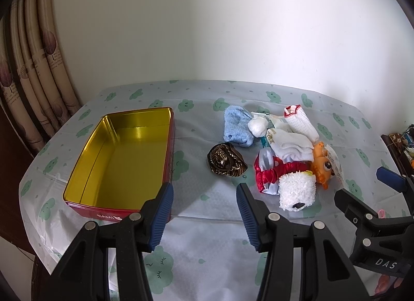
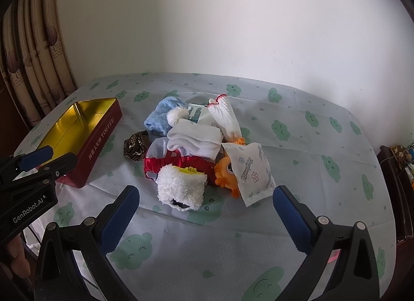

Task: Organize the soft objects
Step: 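Grasp the white fluffy plush with the left gripper while the right gripper grasps the wipe packet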

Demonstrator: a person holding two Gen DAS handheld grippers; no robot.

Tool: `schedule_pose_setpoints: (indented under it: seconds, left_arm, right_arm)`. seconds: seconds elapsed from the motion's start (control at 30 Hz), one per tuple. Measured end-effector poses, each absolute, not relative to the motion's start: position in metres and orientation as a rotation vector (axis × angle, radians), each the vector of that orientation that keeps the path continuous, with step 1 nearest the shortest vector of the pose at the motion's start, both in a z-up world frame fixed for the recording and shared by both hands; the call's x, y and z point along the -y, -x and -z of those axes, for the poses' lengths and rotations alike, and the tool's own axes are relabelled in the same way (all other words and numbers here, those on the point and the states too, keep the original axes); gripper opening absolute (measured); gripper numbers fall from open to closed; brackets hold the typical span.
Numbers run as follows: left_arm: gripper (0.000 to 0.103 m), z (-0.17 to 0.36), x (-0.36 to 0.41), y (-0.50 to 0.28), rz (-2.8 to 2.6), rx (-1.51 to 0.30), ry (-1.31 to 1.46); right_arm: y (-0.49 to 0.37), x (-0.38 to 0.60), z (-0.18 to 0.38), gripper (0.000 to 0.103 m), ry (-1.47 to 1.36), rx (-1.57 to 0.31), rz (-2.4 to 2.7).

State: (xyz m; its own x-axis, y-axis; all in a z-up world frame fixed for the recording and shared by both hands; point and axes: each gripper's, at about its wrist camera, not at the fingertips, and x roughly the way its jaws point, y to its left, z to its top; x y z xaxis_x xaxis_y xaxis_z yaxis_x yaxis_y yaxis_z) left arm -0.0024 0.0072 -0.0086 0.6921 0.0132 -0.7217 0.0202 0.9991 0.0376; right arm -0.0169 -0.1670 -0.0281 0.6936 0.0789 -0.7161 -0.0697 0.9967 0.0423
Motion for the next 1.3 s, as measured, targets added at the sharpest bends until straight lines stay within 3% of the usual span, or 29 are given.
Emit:
schedule_pose_setpoints:
  seconds: [0.53,0.87,1.07,1.2,1.3]
  left_arm:
    - [0.052,0.024,-0.010,-0.006,0.008,-0.837,-0.053]
    - [0.052,0.041,0.007,-0.015,0.065,-0.880,-0.087]
    - [0.052,0.050,0.018,-0.019,0.102,-0.898,-0.107]
    - [0.052,0.055,0.029,-0.022,0.143,-0.906,-0.123]
    - [0.052,0.060,0.035,-0.026,0.174,-0.923,-0.119]
  right_arm:
    - [0.005,0.200,0.053,0.099,0.007,-0.842,-0.080]
    - [-0.026,0.224,0.077,0.073,-0.001,-0.877,-0.055]
    - [-0.042,0.218,0.089,0.071,0.039,-0.892,-0.085]
    - [-0.047,0.221,0.093,0.054,0.039,-0.902,-0.100]
    - [-0.048,0.228,0.096,0.046,0.010,-0.907,-0.114]
